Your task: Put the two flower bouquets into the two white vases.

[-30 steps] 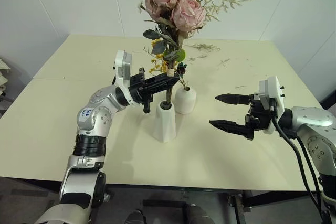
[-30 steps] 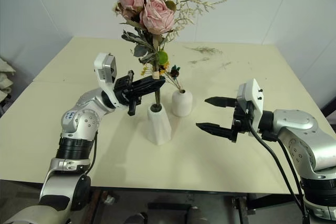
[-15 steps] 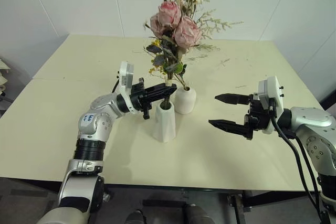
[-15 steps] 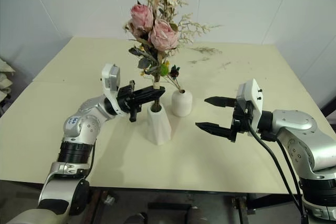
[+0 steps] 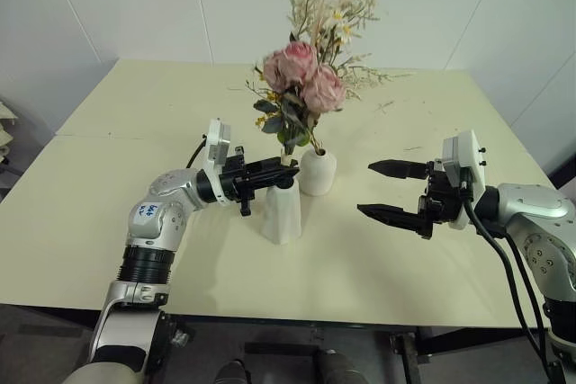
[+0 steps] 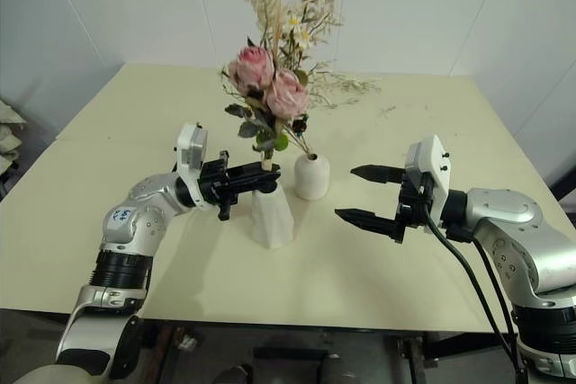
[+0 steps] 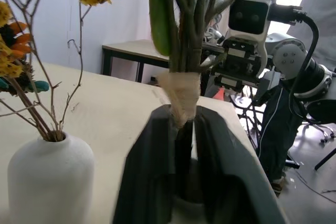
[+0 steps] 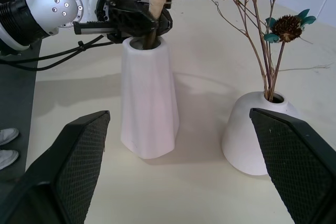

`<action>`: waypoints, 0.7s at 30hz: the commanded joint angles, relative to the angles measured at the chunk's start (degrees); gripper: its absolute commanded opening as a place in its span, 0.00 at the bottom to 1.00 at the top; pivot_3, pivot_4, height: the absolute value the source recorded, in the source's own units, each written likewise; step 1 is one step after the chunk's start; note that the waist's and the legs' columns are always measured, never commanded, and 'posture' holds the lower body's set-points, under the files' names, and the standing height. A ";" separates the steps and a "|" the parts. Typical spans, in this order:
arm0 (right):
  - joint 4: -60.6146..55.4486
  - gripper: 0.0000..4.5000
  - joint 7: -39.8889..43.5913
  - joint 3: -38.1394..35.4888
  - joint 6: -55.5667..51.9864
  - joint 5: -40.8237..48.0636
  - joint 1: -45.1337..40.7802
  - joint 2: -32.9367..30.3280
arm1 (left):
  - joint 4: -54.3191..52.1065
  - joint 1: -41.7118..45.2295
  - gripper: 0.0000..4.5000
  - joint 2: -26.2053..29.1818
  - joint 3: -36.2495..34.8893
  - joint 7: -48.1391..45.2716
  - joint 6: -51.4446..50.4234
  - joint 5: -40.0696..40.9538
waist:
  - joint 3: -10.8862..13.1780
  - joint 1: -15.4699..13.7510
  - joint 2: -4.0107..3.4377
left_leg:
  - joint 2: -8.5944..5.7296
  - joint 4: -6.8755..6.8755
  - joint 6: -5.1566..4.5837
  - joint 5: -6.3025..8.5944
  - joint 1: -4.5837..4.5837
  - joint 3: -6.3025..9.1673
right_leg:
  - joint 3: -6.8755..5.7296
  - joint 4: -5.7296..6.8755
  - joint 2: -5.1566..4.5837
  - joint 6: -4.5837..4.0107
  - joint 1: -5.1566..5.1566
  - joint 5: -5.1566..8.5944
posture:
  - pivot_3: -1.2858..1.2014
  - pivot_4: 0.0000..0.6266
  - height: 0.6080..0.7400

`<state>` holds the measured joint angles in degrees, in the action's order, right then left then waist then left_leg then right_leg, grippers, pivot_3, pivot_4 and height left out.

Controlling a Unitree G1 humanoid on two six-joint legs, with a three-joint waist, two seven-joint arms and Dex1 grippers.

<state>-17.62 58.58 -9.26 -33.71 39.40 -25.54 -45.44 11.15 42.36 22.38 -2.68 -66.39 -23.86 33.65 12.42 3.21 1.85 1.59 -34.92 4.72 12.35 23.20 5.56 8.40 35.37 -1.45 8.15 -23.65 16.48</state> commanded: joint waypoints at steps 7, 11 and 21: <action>-1.00 1.00 0.30 -0.91 1.12 0.18 -0.25 -0.41 | -3.73 -0.65 0.83 3.07 0.34 -1.26 -1.29 -0.08 | 0.00 0.04 0.00 | 0.00 -0.02 0.00 0.00 0.00 -0.01 | 0.01 0.00 0.00 -0.04 0.00 0.02 | 0.52 0.24 1.00; -0.72 1.00 0.39 -0.86 1.14 0.02 -0.39 -0.49 | -3.95 0.53 0.99 4.99 0.21 -2.12 -0.57 -0.55 | 0.01 0.01 -0.01 | 0.00 0.00 0.00 0.01 0.00 -0.01 | 0.01 -0.01 0.00 -0.04 -0.01 0.02 | 0.52 0.24 1.00; -0.56 1.00 1.00 -1.51 0.77 -0.36 0.15 -1.37 | -5.10 2.62 0.99 10.50 -3.02 -3.97 0.21 0.83 | 0.01 0.11 -0.02 | 0.02 0.04 0.00 0.06 0.00 -0.02 | 0.00 -0.03 0.00 -0.02 -0.01 0.03 | 0.52 0.24 1.00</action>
<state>-17.54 59.25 -9.27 -33.71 38.91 -25.54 -45.50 7.68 43.94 30.68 -3.43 -69.59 -24.22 33.57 12.43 3.32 1.84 1.62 -34.87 4.71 12.41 23.20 5.54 8.40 35.34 -1.45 8.13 -23.68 16.51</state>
